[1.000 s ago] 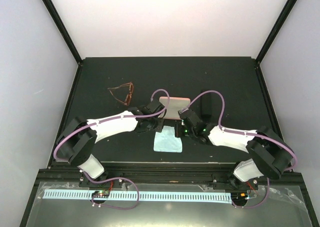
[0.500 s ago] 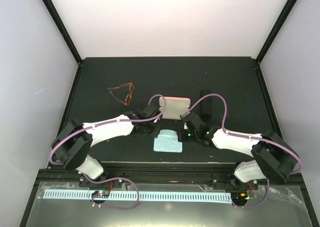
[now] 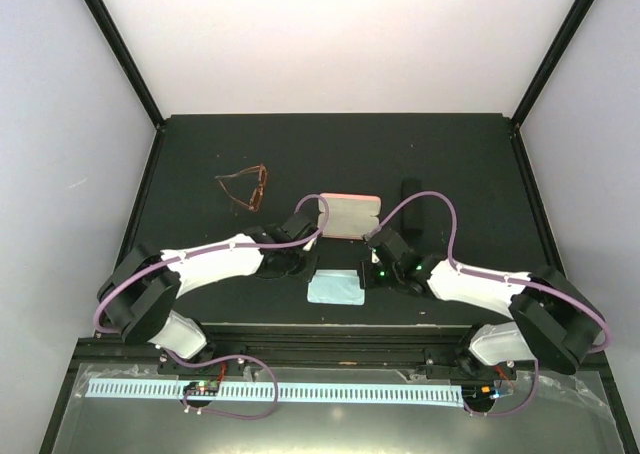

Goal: Organize the sunglasses
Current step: Fold the glasses cleaning cloth at the center of the board.

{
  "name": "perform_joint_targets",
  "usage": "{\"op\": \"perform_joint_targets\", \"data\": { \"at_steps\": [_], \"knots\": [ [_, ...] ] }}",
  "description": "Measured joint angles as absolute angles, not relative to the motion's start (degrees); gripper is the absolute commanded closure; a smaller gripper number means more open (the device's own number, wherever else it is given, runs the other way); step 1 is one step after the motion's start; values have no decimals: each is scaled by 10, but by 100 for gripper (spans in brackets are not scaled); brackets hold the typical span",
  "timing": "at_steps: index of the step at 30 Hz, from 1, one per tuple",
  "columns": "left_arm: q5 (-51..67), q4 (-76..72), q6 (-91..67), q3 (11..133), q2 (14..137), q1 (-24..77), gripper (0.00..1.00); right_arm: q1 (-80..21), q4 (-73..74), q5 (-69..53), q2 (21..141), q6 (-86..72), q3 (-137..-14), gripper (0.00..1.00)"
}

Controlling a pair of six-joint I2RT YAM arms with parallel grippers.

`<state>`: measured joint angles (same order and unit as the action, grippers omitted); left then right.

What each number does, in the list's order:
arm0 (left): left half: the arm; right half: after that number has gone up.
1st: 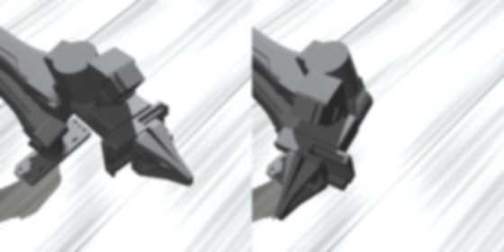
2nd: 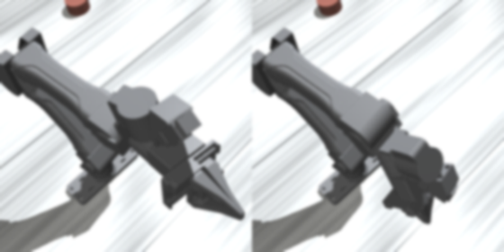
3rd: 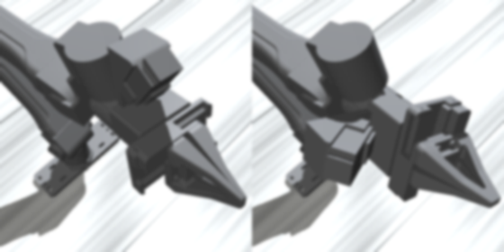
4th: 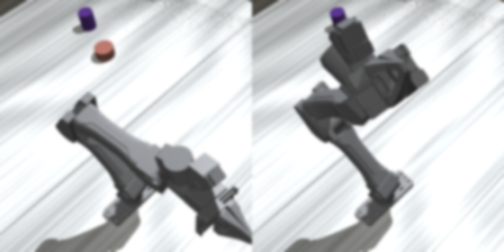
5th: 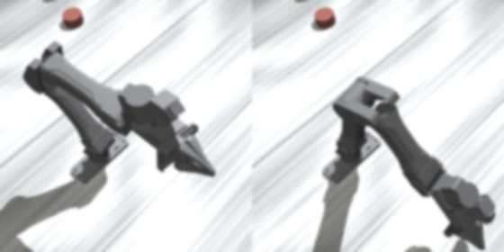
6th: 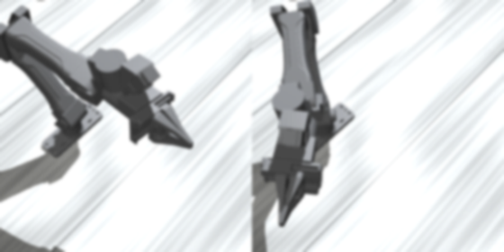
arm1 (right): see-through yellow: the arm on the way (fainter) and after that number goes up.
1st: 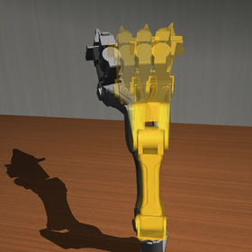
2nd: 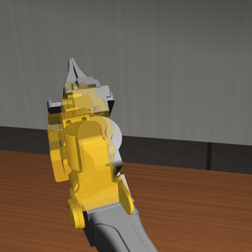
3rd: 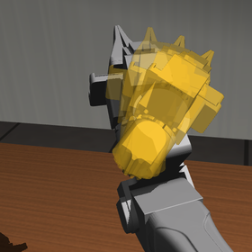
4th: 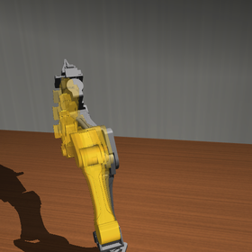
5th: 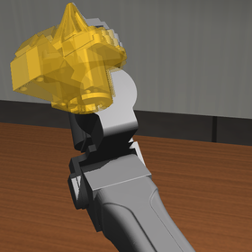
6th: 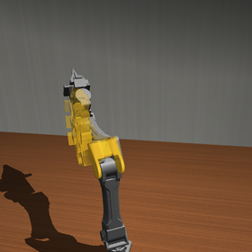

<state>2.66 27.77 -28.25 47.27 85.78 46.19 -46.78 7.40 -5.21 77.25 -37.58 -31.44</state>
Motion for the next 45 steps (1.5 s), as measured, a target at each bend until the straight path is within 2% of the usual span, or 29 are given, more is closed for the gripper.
{"op": "perform_joint_targets", "data": {
  "at_steps": [16, 45],
  "knots": [
    [54, 297, -283, 466, 818, 462, 98, -468, 100, -84, 732, -374, -314, 99],
    [81, 287, -292, 435, 859, 476, 98, -468, 91, -137, 778, -361, -292, 99]
  ]
}}
